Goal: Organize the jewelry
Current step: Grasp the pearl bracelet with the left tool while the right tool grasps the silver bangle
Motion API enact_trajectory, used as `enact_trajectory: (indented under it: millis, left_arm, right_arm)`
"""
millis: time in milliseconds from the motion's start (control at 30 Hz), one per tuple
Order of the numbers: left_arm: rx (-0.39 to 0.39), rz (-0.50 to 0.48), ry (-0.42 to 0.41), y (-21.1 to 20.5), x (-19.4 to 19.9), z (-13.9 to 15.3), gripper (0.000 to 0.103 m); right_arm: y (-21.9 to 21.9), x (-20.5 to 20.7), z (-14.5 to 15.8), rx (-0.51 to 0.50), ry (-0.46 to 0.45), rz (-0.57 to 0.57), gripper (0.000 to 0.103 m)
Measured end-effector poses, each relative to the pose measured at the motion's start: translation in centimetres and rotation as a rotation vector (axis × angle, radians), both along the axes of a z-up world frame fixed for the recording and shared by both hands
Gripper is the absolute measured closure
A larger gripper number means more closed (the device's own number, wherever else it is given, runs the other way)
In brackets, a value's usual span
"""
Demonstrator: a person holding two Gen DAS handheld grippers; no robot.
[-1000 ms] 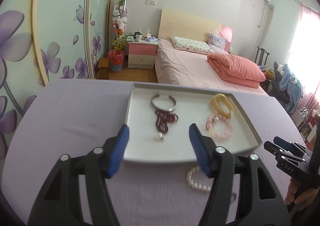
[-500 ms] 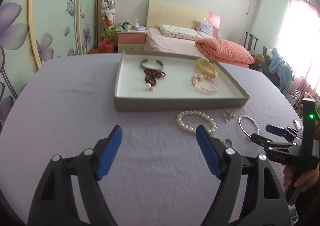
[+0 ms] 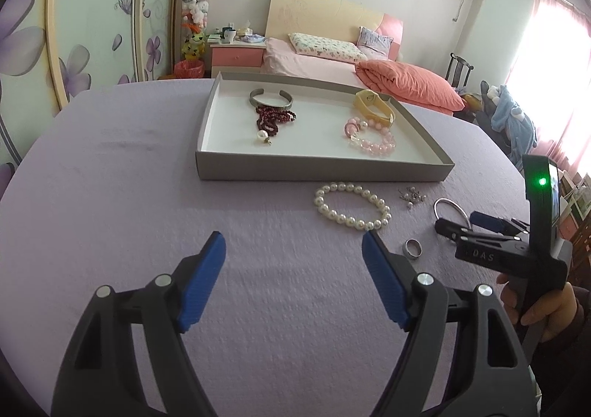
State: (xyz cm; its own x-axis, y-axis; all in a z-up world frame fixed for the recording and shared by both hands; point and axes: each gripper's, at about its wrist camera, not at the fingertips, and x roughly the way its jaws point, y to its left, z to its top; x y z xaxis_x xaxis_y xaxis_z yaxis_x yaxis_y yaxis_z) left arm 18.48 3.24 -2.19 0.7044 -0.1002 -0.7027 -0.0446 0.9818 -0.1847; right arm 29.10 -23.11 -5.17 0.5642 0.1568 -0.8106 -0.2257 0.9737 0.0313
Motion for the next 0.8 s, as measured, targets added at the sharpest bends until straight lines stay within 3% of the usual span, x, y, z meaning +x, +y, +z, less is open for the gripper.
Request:
enact_trajectory:
  millis: [67,133,500,800]
  left_arm:
    - [-0.001,-0.002,0.002,-0.1,0.1,-0.1,0.027]
    - [-0.002,-0.002,0.004,-0.1,0.2,-0.1,0.027]
    - [0.01,0.001,0.031,-0.7,1.0,-0.7,0.026]
    - [0.017,0.016,0.063,-2.2,3.9,-1.6,0.03]
  right_arm:
    - [0.0,0.0,0.0,0.001,-0.003,0.0,0.023]
    - [0.0,-0.2,0.1,0.003,-0.014,0.014,0.032]
    - [-0.8,-1.1,0.4,0.012,-0.013,0.022,0.032]
    - [-1.8,-1.5,1.3,0.084,-0.016,0.02,0.032]
